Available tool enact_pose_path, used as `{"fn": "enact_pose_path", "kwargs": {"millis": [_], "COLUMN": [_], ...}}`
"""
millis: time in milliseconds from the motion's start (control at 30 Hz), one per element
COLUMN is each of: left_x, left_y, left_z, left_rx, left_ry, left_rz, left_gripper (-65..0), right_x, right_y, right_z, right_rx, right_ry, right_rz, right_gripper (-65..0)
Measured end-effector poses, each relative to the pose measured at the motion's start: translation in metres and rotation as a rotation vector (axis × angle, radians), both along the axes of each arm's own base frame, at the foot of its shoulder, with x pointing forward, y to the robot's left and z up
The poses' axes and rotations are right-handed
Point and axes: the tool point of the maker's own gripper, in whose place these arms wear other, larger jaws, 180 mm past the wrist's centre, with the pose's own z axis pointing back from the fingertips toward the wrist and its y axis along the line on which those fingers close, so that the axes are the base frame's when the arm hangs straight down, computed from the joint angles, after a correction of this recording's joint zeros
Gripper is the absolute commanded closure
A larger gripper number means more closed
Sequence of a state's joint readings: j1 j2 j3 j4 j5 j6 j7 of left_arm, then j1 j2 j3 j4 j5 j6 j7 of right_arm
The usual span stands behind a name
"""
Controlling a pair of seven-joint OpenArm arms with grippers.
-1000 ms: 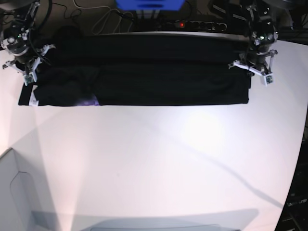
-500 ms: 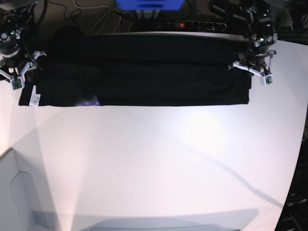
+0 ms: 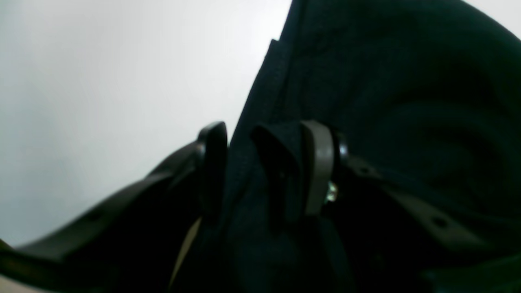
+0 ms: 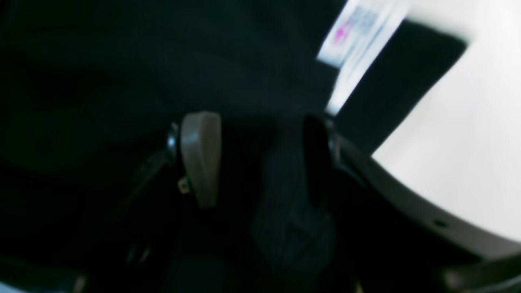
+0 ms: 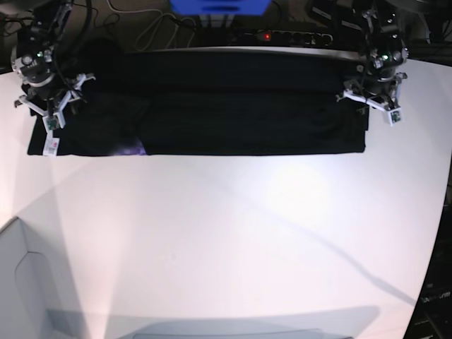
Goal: Fold the T-shirt properly
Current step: 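Lower the hem onto the folded edge and release with both grippers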
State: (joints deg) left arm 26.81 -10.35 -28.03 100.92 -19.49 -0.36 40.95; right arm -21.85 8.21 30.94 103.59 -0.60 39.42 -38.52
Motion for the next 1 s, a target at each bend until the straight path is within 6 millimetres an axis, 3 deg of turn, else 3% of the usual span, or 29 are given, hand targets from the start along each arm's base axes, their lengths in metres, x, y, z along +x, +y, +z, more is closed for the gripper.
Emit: {"fn": "enact_pose_path", "kwargs": {"millis": [167, 400, 600, 733, 1000], "left_x": [0.006, 0.007, 0.006, -0.002, -0.004], "left_y": [-0.003, -0.003, -0.003, -0.001, 0.002], "left_z": [0.010, 0.011, 0.010, -0.006, -0.015], "left_rx": [0.007, 0.009, 0.007, -0.010, -0.023], "left_ry": [-0.027, -0.032, -0.027, 0.014, 0.007], "left_rz": [-0.012, -0.013, -0.012, 0.000, 0.019], "left_gripper": [-27.8, -43.3, -43.5, -43.5, -41.8], "right_x": [0.002, 0.002, 0.005, 0.005, 0.012], "right_y": [-0.001, -0.001, -0.001, -0.001, -0.002], "right_z": [-0.013, -0.014, -0.013, -0.013, -0.011], "right_rx": [0.030, 0.033, 0.033, 0.033, 0.031], "right_ry": [0.018, 0.021, 0.017, 0.017, 0.002], "right_rz": [-0.014, -0.015, -0.015, -0.015, -0.016], "right_gripper": [-32.9, -32.9, -32.9, -32.9, -32.9]}}
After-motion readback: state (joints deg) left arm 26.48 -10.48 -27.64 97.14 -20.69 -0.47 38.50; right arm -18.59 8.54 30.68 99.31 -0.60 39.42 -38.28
